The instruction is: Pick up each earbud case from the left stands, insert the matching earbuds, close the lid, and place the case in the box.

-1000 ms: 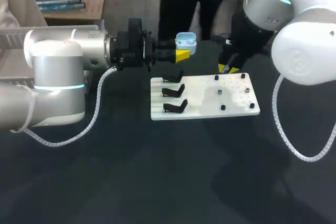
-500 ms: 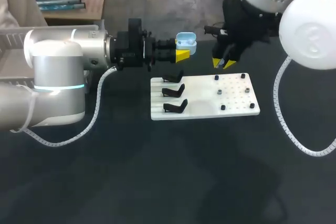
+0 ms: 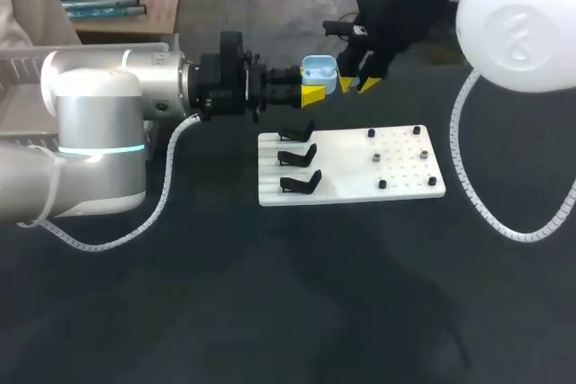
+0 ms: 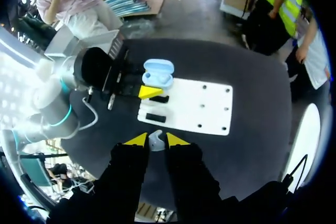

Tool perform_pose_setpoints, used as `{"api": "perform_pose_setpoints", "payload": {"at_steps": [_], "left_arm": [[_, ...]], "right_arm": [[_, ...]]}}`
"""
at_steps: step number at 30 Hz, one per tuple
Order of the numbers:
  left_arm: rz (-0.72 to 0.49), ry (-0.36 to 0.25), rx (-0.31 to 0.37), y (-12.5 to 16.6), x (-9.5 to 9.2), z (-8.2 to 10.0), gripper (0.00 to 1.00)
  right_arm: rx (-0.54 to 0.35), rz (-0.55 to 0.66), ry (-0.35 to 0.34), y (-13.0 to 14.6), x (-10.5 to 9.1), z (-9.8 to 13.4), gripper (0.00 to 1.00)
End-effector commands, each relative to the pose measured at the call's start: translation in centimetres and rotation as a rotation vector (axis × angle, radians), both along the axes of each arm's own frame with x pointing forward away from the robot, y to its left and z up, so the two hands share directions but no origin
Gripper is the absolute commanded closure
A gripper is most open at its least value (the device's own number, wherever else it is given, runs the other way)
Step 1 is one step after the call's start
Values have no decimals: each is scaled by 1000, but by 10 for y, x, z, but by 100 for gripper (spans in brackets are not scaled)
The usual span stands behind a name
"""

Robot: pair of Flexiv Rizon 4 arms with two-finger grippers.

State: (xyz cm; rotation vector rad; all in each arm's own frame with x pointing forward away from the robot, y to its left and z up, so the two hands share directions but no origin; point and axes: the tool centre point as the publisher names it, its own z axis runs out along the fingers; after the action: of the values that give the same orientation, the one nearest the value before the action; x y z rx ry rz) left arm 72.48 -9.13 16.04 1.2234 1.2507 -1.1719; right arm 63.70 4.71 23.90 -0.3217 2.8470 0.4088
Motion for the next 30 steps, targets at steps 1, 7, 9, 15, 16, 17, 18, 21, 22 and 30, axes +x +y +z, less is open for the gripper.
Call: {"api": "perform_pose_setpoints", "payload": {"at_steps": [1,7,9,15,16,17,18,21,22,30], "left_arm": [[1,-1,-2,0,0,0,100],[1,-1,-2,0,0,0,100],[1,-1,-2,0,0,0,100],[1,-1,-2,0,0,0,100],[1,-1,-2,0,0,0,100],[1,-1,-2,0,0,0,100],[1,-1,-2,0,0,0,100],[1,-1,-2,0,0,0,100],[1,-1,-2,0,0,0,100],[1,-1,-2,0,0,0,100]], "right_arm": [[-21,29,7,14,17,-1,100],[-34,66,-17,27,35,-2,100],[-42,74,-22,29,41,-4,100],[-48,86,-30,34,55,-11,100],[-46,87,-31,35,57,-12,100],[-50,90,-34,36,58,-13,100],[-50,91,-37,37,60,-13,100],[-54,94,-42,38,64,-14,100],[-54,96,-44,39,65,-15,100],[-52,120,-46,44,70,-17,100]]}}
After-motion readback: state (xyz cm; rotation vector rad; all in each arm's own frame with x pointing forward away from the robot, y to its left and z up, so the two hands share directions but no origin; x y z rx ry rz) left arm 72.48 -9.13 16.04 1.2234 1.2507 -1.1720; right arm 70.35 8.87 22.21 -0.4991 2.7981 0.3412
